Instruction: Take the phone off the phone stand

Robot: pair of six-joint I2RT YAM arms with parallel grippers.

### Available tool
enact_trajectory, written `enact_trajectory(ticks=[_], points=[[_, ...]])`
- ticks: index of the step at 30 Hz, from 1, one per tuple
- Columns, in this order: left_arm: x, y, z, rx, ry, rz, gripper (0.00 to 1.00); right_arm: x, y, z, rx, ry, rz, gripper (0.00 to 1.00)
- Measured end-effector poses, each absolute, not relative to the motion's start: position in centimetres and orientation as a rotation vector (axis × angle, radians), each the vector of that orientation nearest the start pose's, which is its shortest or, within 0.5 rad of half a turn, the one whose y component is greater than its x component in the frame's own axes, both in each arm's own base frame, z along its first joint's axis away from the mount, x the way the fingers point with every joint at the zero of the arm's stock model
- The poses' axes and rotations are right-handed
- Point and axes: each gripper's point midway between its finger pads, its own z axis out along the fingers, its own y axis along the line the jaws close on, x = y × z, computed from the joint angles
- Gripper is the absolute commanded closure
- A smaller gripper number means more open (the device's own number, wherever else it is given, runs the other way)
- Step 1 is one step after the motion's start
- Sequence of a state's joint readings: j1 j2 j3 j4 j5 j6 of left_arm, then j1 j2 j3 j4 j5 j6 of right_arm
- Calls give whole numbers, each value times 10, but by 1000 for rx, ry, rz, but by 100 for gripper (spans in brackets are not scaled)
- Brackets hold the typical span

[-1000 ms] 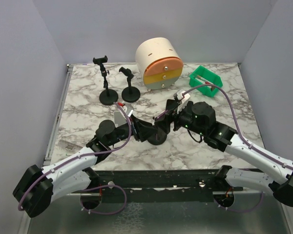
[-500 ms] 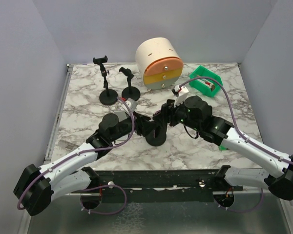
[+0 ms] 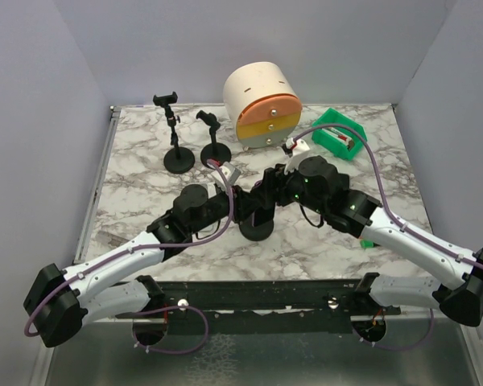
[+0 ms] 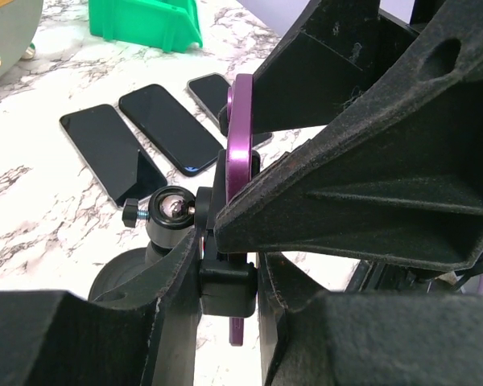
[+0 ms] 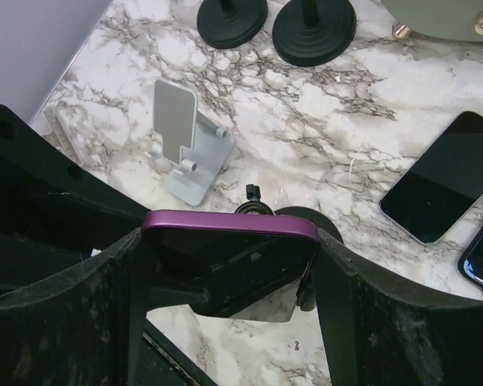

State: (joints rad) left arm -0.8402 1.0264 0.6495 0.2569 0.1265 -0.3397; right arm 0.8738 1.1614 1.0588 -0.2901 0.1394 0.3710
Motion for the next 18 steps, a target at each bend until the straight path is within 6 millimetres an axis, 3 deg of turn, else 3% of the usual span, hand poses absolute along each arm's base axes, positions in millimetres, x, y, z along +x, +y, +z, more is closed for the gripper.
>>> enact_trajectory(ticks=[2, 8, 12, 18], points=[[221, -301, 236, 538, 1699, -978, 82, 251, 287, 258, -413, 1984, 673, 100], [218, -299, 235, 531, 1671, -997, 61, 249, 288, 257, -415, 1988, 672, 100], [214, -296, 226, 528, 1690, -1000, 60, 252, 285, 258, -389, 1987, 659, 100], [210, -294, 219, 537, 1712, -1004, 68, 254, 284, 258, -374, 1987, 654, 100]])
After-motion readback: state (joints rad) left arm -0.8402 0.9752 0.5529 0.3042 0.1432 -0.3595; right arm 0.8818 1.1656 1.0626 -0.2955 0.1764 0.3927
